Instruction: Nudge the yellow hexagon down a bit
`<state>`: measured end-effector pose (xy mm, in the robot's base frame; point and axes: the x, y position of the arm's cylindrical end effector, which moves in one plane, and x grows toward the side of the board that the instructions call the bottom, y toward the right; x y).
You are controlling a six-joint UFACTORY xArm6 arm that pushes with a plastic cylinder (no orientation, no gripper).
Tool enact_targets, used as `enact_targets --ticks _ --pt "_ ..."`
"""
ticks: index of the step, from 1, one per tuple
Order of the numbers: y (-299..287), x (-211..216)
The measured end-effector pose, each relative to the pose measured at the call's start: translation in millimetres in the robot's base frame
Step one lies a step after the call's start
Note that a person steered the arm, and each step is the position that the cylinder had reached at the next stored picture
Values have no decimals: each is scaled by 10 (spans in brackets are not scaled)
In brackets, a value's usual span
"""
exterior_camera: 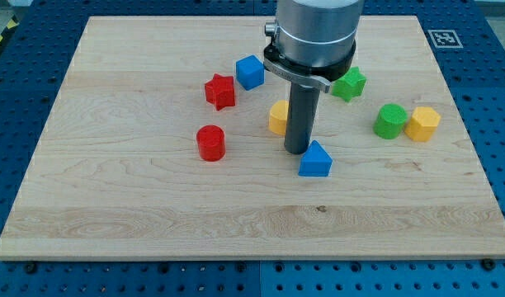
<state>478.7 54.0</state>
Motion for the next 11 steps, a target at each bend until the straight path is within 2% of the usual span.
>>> enact_targets --ticks 2,3,8,11 --pt "-542 -68" --pt "-528 -99" --pt "601 -55" --pt "1376 302"
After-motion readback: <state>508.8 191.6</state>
